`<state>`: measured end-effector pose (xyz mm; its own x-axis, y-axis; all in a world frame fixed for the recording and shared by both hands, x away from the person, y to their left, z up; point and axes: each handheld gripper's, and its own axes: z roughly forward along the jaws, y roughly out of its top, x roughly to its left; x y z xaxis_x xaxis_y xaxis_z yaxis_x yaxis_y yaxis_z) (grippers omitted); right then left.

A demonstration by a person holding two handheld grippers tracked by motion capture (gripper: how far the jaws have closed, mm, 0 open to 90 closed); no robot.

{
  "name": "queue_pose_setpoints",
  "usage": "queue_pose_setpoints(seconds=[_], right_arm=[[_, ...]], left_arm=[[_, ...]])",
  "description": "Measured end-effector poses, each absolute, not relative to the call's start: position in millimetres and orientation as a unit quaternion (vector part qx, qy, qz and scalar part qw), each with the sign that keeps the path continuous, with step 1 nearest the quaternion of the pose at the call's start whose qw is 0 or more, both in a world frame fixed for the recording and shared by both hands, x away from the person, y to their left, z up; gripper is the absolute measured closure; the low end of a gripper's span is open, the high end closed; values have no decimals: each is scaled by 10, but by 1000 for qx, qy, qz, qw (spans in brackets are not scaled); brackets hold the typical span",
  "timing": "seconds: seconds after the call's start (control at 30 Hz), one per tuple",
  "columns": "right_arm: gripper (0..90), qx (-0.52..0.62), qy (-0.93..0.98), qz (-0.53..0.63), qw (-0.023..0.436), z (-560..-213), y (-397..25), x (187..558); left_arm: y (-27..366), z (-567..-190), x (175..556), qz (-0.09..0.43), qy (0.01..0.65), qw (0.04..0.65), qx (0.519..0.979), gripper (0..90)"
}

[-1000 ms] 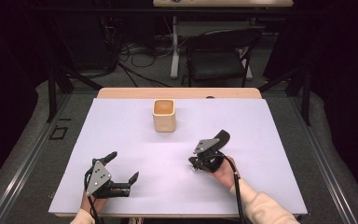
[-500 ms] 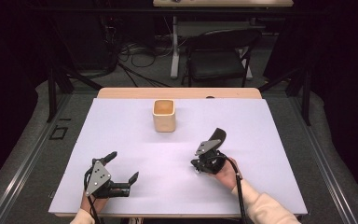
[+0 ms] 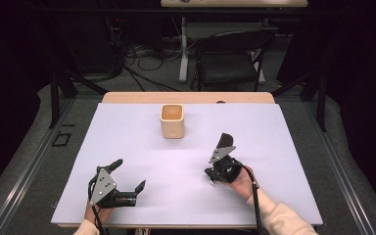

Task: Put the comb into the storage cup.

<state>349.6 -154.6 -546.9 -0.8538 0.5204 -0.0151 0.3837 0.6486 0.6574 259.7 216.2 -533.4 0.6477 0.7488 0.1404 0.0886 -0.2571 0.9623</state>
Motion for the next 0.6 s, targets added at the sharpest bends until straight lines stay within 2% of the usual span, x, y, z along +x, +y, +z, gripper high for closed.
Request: queue_pose_setpoints(seconds=[0.6], right_arm=[[900, 259, 907, 322, 87, -5434, -1664, 3455]], left_arm=[[2163, -5335, 2597, 306, 286, 537, 732, 2]])
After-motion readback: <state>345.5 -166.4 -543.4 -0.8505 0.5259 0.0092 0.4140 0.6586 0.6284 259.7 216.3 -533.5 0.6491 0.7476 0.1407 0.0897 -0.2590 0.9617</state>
